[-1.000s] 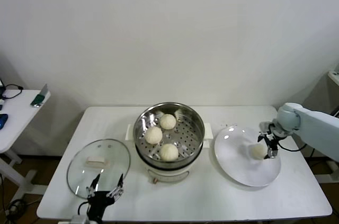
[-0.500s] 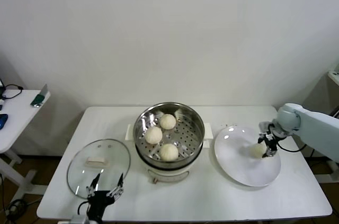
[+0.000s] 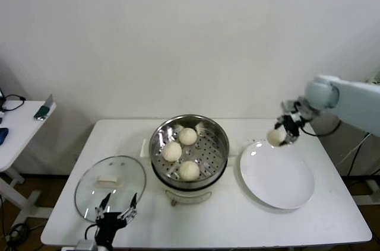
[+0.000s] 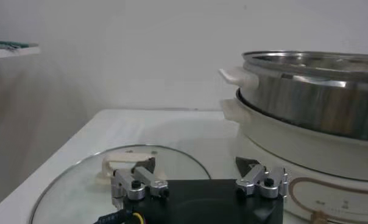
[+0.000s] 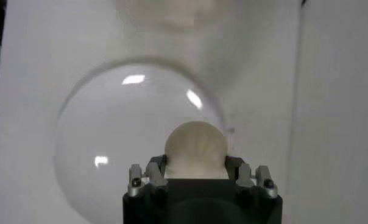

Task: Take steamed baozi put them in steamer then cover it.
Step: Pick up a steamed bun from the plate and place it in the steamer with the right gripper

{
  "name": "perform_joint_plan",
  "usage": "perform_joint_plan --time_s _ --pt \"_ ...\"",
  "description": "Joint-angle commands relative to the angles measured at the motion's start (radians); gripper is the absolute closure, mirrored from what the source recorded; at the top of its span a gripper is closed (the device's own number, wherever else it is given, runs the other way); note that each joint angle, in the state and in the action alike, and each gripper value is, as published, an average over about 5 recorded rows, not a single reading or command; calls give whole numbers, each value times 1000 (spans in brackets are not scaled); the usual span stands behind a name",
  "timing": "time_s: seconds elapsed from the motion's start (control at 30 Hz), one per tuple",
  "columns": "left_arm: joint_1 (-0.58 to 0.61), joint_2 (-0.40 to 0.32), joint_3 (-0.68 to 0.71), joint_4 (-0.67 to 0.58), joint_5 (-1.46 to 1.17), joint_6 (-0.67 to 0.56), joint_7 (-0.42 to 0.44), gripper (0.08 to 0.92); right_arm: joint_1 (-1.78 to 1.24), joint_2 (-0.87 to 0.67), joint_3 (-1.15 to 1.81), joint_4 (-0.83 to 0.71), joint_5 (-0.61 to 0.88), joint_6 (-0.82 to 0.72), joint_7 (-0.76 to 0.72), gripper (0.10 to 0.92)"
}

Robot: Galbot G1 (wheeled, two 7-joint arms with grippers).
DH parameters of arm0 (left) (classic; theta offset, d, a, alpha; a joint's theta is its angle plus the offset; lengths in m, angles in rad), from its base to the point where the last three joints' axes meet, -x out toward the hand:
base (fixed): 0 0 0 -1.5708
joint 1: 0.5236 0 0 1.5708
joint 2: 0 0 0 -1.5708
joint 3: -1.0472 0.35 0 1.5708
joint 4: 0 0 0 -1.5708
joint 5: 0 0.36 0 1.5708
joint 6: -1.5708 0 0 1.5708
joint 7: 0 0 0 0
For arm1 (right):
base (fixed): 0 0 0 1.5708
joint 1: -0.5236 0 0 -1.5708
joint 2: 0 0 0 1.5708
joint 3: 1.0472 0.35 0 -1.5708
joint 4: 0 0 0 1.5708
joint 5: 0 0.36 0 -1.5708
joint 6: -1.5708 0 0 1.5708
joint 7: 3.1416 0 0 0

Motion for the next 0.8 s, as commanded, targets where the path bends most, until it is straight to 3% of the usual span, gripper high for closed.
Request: perform_joint_plan --time_s 0.03,0.27,0.8 --pt "3 7 0 -7 -3 3 1 177 403 239 -107 175 409 -121 39 381" --pt "9 8 -8 -22 -14 4 1 177 267 367 25 261 461 -241 150 375" --pt "10 3 -13 -22 -17 -2 1 177 -59 397 -27 199 212 -310 289 381"
